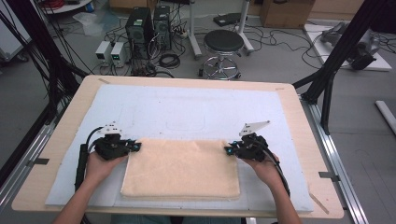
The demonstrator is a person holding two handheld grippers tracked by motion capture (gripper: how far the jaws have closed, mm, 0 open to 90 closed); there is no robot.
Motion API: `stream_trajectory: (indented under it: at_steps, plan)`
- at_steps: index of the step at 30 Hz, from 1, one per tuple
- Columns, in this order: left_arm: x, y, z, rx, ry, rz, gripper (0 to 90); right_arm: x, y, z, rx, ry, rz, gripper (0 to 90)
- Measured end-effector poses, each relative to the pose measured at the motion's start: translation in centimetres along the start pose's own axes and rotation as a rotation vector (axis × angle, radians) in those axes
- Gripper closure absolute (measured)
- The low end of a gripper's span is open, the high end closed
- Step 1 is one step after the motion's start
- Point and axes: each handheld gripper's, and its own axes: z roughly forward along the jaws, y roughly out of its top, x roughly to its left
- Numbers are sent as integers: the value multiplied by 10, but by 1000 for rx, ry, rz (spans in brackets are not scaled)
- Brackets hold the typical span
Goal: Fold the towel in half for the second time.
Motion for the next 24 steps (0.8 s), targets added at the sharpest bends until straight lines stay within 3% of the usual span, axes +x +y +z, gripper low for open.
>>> stream_trajectory:
  at_steps: [11, 17, 24]
  plan:
    - [0, 20, -8, -40, 43, 23, 787, -1, 25, -10, -10, -44, -37, 803]
    - [7, 37, -7, -54, 79, 31, 789, -7, 41, -13, -22, -67, -52, 804]
    - [19, 58, -2, -70, 123, 22, 792, -23, 55, -10, -21, -90, -33, 805]
